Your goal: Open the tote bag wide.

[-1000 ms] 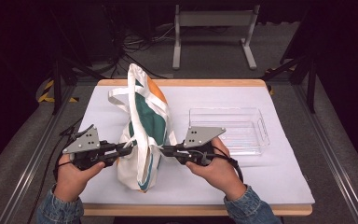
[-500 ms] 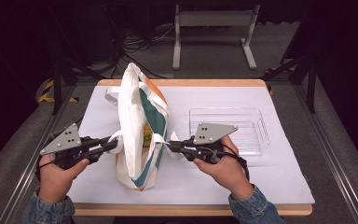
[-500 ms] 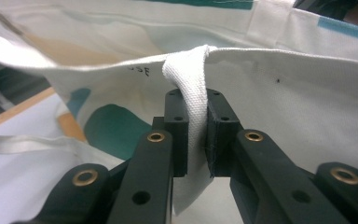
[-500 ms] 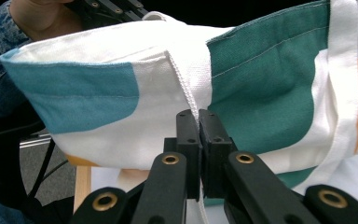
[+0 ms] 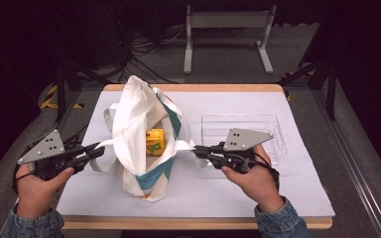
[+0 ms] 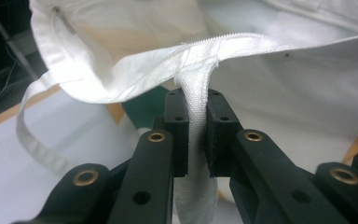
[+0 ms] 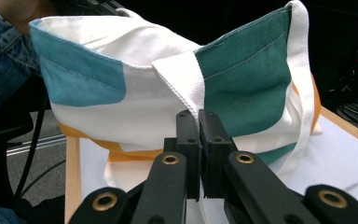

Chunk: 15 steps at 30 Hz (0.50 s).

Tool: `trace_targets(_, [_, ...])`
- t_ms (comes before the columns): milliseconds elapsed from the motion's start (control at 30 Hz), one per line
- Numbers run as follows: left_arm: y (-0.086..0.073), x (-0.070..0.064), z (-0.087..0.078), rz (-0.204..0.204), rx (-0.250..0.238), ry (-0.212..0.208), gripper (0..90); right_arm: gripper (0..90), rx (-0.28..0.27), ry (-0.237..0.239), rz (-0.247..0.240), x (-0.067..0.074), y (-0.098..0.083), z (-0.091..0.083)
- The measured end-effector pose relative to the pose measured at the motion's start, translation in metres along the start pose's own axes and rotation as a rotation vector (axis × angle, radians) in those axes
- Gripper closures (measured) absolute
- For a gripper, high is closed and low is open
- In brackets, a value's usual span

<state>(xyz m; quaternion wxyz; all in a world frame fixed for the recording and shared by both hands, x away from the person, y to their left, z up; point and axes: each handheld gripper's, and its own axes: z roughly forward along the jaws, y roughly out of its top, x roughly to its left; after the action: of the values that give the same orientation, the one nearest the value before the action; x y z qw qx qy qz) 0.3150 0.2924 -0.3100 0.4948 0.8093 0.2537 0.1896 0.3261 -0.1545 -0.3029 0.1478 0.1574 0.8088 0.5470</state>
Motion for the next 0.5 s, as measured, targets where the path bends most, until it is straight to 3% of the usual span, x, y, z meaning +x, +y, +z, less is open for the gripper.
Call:
trace_targets(333, [-0.007, 0.01, -0.011, -0.053, 0.078, 0.006, 82.5, 88.1, 0.045, -0.033, 0.024, -0.001, -0.014, -0.019])
trace_targets(433, [-0.009, 0.01, -0.011, -0.045, 0.098, 0.043, 83.1, 88.1, 0.065, -0.033, 0.035, -0.002, -0.021, -0.021])
trace_targets(500, [-0.009, 0.009, -0.009, -0.04, 0.128, 0.029, 83.3, 88.2, 0.083, -0.035, 0.043, -0.003, -0.026, -0.022])
